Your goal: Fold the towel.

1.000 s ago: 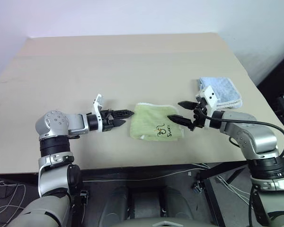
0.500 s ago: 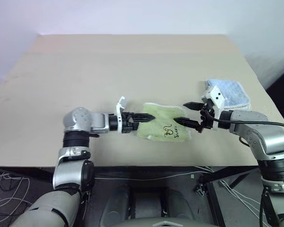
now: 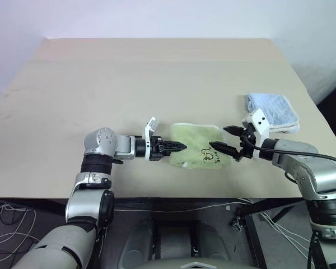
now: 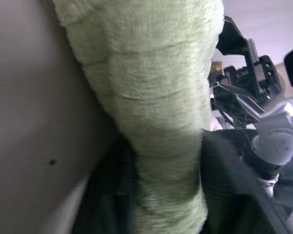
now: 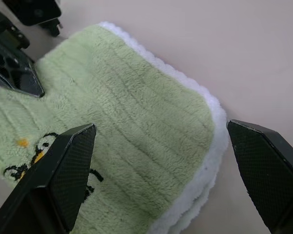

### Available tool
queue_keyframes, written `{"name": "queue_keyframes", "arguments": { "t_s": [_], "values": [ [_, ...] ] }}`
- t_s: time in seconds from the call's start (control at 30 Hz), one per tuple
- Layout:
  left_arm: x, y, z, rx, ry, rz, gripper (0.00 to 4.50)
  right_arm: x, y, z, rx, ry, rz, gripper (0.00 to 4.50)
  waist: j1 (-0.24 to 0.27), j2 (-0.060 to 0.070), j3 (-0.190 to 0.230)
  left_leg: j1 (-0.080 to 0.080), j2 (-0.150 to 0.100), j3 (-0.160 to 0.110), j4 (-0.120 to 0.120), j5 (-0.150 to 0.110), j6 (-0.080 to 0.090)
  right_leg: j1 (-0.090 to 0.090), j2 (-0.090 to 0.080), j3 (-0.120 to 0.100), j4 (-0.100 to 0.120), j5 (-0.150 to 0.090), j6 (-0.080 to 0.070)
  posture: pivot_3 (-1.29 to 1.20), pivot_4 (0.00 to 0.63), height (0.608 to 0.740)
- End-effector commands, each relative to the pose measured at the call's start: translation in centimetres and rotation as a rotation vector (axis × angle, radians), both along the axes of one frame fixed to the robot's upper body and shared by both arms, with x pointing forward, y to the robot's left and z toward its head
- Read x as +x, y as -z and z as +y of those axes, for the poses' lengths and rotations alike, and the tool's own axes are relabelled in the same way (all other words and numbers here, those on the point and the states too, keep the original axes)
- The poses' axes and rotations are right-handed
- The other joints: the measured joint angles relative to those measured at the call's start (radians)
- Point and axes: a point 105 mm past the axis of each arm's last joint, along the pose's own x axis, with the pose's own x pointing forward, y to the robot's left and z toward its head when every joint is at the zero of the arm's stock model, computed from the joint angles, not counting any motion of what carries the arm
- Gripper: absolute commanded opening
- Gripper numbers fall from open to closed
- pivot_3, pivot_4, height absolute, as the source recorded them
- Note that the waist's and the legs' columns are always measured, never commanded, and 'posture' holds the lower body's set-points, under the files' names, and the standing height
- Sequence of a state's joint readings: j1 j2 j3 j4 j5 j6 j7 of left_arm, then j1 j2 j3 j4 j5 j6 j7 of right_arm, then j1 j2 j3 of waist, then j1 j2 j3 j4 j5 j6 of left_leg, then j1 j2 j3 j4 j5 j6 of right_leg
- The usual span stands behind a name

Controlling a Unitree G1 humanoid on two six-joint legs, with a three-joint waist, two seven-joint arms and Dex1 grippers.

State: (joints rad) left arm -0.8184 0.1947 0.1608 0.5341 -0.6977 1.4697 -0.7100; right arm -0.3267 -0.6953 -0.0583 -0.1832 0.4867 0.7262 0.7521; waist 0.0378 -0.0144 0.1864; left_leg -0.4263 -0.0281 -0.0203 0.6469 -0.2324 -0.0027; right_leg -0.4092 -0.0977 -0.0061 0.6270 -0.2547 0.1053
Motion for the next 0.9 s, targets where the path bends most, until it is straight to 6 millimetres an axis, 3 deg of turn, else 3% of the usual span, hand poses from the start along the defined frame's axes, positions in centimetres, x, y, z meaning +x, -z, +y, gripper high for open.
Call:
{"name": "queue_keyframes", "arguments": {
  "t_s": [0.03,0.07,0.27,0.37,0.6,0.9],
  "values": [
    [-0.3,-0.7,-0.7,-0.036,0.032,-0.011,0.41,-0.3,-2.3,0.2,0.042,-0.016,-0.066,4.5,0.0,0.0,0.0,0.0,0.0,0.0,0.0,0.0,0.0,0.0,0.0,0.0,0.0,0.0,0.0,0.0,0.15,0.74],
    [-0.2,-0.7,-0.7,-0.036,0.033,-0.011,0.06,-0.5,-2.7,0.3,0.059,-0.023,-0.067,4.5,0.002,0.0,0.0,0.0,0.0,0.0,0.0,0.0,0.0,0.0,0.0,0.0,0.0,0.0,0.0,0.0,0.15,0.74],
    [-0.5,-1.0,0.1,-0.019,0.046,-0.092,0.02,-1.5,-4.4,0.4,0.104,-0.068,-0.079,4.5,-0.001,0.0,0.0,0.0,0.0,0.0,0.001,0.0,0.0,0.0,0.0,0.0,0.001,0.0,0.0,0.0,0.15,0.74],
    [-1.0,-2.7,1.5,-0.051,0.075,-0.164,0.02,-1.3,-4.4,-0.2,0.108,-0.043,-0.078,4.5,-0.006,0.0,0.0,0.0,0.001,0.0,0.0,0.0,0.0,0.0,0.001,0.0,0.001,0.0,0.0,0.0,0.15,0.74],
    [1.8,-6.4,7.1,-0.026,-0.082,-0.313,0.02,-0.8,-4.3,-0.5,0.125,-0.008,-0.084,4.5,-0.026,0.0,0.001,0.0,0.002,0.0,0.0,0.0,0.0,-0.001,0.0,0.0,0.001,0.0,-0.001,0.0,0.15,0.74],
    [4.9,-10.0,14.5,-0.009,-0.438,-0.379,0.02,-0.2,-4.1,0.3,0.156,-0.01,-0.084,4.5,-0.029,0.0,0.001,0.0,0.002,0.0,0.0,0.0,0.0,-0.002,0.001,0.0,0.002,0.0,0.0,0.0,0.15,0.74]
  ]
}}
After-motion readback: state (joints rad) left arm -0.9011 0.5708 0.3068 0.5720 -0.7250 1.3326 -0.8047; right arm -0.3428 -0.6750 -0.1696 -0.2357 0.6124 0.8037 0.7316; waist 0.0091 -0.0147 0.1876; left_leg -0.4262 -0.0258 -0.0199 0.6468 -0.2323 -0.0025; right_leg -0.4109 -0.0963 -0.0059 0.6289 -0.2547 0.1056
